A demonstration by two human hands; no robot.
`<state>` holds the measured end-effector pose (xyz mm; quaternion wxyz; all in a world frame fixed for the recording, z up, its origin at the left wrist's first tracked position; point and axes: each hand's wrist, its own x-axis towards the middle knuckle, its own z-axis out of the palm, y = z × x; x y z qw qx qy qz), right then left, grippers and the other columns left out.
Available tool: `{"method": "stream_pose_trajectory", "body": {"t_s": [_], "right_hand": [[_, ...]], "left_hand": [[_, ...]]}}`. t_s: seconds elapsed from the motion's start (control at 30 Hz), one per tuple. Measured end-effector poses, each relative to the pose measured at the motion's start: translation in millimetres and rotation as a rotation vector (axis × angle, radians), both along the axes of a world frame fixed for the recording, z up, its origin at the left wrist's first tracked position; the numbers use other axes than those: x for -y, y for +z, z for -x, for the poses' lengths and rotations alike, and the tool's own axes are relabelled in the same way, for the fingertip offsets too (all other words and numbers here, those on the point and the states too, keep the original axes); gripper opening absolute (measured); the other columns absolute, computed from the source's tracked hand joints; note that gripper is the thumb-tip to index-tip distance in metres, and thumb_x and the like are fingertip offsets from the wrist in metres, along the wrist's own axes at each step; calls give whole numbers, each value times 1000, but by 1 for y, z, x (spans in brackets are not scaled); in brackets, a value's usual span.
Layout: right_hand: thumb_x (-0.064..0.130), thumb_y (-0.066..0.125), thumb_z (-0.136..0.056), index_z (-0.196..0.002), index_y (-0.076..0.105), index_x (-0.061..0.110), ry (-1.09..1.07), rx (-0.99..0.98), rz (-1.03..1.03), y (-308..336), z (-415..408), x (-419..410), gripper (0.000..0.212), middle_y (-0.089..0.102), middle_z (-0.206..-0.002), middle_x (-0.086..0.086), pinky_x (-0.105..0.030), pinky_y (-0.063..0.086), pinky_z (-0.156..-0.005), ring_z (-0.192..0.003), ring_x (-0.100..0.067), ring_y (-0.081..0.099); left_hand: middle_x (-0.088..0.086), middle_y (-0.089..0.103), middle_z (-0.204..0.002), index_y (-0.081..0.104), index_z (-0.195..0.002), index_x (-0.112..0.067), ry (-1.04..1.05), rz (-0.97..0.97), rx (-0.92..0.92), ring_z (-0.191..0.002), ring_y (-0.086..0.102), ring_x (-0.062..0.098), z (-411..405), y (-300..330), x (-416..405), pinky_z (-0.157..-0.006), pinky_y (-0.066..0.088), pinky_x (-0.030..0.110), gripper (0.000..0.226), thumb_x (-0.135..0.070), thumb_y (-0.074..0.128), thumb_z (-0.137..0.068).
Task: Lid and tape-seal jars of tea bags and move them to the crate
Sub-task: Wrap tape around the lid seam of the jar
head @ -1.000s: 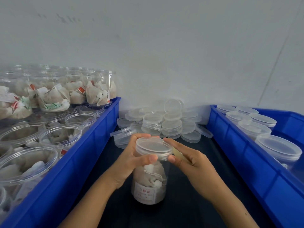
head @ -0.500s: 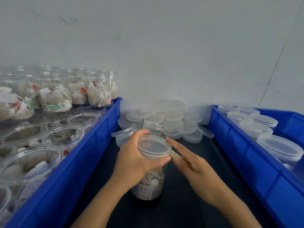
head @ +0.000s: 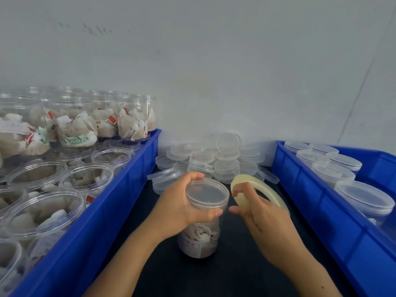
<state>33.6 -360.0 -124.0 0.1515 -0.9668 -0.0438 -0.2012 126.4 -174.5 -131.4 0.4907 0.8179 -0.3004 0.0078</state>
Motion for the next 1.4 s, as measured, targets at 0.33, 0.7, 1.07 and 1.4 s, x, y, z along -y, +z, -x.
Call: {"method": "stream_pose_trajectory", "body": {"t_s": [0.33, 0.7, 1.07, 1.4], "right_hand": [[25, 42, -101, -107, 50, 31, -1, -41, 96, -6, -5, -3, 12, 54, -97, 10, -35, 50, -74, -81, -11, 54], [32, 41, -98, -93, 57, 34, -67, 107, 103, -7, -2, -5, 16, 54, -75, 9, -29, 45, -56, -67, -11, 50], [19, 46, -91, -90, 55, 31, -284, 65, -112, -10, -13, -31, 15, 53, -81, 8, -24, 34, -57, -75, -10, 53], [16, 48, -87, -87, 55, 30, -301, 76, -131, -11, -21, -31, 15, 51, -81, 8, -27, 40, -61, -73, -11, 53]], "left_hand": [[2, 38, -136, 31, -140, -17, 127, -720, 330, -126, 38, 20, 10, 32, 26, -102, 34, 35, 99, -85, 50, -70], [-12, 37, -108, 42, -124, -26, 226, -499, 431, -102, 43, 9, 7, 18, 33, -76, 32, 25, 75, -74, 50, -67], [-11, 48, -116, 47, -126, -28, 303, -418, 454, -104, 48, 11, 8, 12, 36, -76, 30, 24, 78, -76, 51, -65], [-10, 49, -115, 49, -123, -27, 313, -420, 480, -103, 48, 12, 7, 11, 38, -74, 28, 24, 73, -75, 55, -69]]}}
